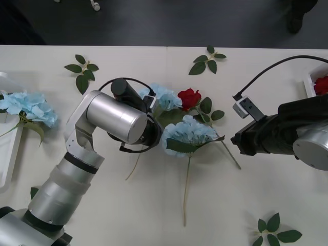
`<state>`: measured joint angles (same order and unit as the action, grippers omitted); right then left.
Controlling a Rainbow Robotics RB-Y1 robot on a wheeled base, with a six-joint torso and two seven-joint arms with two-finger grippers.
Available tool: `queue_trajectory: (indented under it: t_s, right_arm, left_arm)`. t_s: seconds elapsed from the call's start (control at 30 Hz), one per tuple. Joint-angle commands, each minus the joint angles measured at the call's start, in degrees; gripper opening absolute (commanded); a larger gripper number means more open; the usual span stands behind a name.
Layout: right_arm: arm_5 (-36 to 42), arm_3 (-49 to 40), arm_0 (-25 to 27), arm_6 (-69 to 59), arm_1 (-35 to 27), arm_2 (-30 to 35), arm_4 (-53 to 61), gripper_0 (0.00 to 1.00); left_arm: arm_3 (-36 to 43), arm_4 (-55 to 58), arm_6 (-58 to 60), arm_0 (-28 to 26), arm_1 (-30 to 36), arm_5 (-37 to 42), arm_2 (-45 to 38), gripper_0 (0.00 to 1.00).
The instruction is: Put the red flowers into the right box and the blue flowers into the left box
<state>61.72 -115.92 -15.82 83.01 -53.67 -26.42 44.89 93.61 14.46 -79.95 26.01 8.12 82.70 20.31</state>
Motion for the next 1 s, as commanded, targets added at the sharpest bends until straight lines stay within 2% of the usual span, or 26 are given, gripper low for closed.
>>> queue_trajectory:
  t_s: [0.03, 0.07, 0.1, 0.53, 0.8, 1.0]
  right_arm:
    - [-1.61, -0.53, -0.26, -1.62, 0.41, -0.04, 0.11, 0.80]
    - [-2.14, -0.53, -0.26, -1.45, 0.32, -0.04, 0.11, 0.92]
    - [-2.84, -0.53, -0.26, -1.09, -0.03, -0.04, 0.11, 1.00]
    - [-5.83, -1.06, -0.26, -1.09, -0.73, -0.39, 0.64, 1.00]
    - [-9.43, 1.40, -0.97, -1.45, -0.47, -4.61, 0.47, 1.00]
    - [-13.03, 5.09, -1.67, -1.45, 0.32, -7.95, 0.03, 1.00]
  left_arm:
    - [11.86, 1.54, 2.43, -4.04, 1.82, 1.50, -5.37, 0.00]
    - [13.79, 1.80, 2.43, -5.01, 1.82, 1.68, -6.25, 0.00]
    - [15.72, 1.89, 2.52, -5.97, 1.99, 1.68, -6.95, 0.00]
    - [42.88, 2.68, 4.02, -20.30, 2.34, 1.68, -20.93, 0.00]
    - [50.18, 3.91, 5.25, -24.61, 2.87, 3.17, -32.18, 0.00]
    - [50.35, 7.69, 5.95, -24.17, 9.90, 8.80, -41.76, 0.00]
